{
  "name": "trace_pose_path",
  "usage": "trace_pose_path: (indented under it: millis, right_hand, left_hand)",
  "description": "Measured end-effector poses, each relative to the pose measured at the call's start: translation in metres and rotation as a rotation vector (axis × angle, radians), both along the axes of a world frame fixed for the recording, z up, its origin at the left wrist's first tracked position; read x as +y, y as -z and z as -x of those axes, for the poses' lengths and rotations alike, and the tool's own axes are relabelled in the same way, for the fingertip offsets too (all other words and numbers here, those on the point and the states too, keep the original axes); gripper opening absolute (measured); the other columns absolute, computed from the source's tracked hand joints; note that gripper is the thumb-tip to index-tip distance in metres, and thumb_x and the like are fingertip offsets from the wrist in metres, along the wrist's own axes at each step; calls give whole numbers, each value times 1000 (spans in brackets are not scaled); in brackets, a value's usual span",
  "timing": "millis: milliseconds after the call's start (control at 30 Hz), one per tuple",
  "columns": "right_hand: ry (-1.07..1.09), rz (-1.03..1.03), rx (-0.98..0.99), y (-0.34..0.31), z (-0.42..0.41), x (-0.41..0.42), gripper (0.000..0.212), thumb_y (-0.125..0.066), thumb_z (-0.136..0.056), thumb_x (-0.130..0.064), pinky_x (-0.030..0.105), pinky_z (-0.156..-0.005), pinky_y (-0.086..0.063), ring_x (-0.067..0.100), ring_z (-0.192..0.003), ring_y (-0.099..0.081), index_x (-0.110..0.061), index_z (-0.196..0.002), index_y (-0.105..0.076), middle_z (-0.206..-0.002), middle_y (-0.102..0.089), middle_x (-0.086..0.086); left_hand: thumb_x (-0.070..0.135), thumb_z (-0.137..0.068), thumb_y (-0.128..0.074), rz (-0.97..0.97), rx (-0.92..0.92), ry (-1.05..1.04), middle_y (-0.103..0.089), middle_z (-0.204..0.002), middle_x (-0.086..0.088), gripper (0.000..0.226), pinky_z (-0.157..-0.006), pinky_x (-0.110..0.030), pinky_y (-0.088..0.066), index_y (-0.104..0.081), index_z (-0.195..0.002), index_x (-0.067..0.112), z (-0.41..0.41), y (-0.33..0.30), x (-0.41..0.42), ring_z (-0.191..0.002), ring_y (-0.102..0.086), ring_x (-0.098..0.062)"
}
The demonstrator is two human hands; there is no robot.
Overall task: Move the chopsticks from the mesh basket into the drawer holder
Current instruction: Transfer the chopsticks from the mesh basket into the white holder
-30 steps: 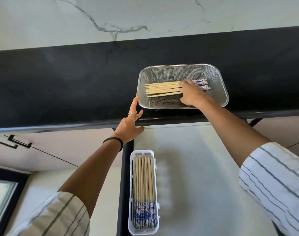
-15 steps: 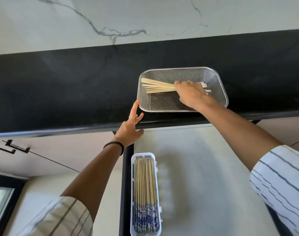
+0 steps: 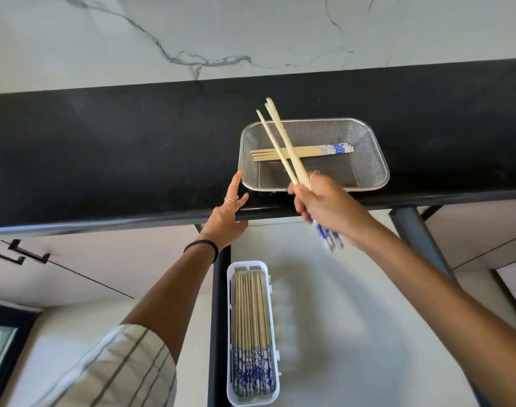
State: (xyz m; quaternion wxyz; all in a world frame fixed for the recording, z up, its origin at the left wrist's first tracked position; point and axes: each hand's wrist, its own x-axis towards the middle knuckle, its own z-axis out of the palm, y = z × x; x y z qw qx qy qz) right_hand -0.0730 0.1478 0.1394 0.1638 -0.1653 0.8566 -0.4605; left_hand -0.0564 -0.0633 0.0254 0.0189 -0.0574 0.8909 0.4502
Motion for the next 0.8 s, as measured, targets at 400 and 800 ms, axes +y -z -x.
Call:
trace_pose_path:
  millis: [400, 800]
  right_hand:
    - [107, 129, -890, 135, -131, 7, 17, -41, -99, -5, 28, -53, -48, 15, -54, -57, 5, -105, -53, -69, -60, 8]
    - [292, -215, -656, 200, -171, -75, 10, -46, -83, -1, 44, -66, -58, 33, -74, -67, -4, -86, -54, -81, -59, 13]
  left_hand:
    - [-15, -82, -53, -68, 36, 25, -23, -150, 16, 108, -71, 5, -36, 10, -147, 43, -2, -1, -1, -140, -28, -20]
    - [-21, -78, -50, -116, 68, 82, -10, -159, 4, 107, -71, 7, -34, 9, -150, 31, -7, -12, 3, -140, -29, -25]
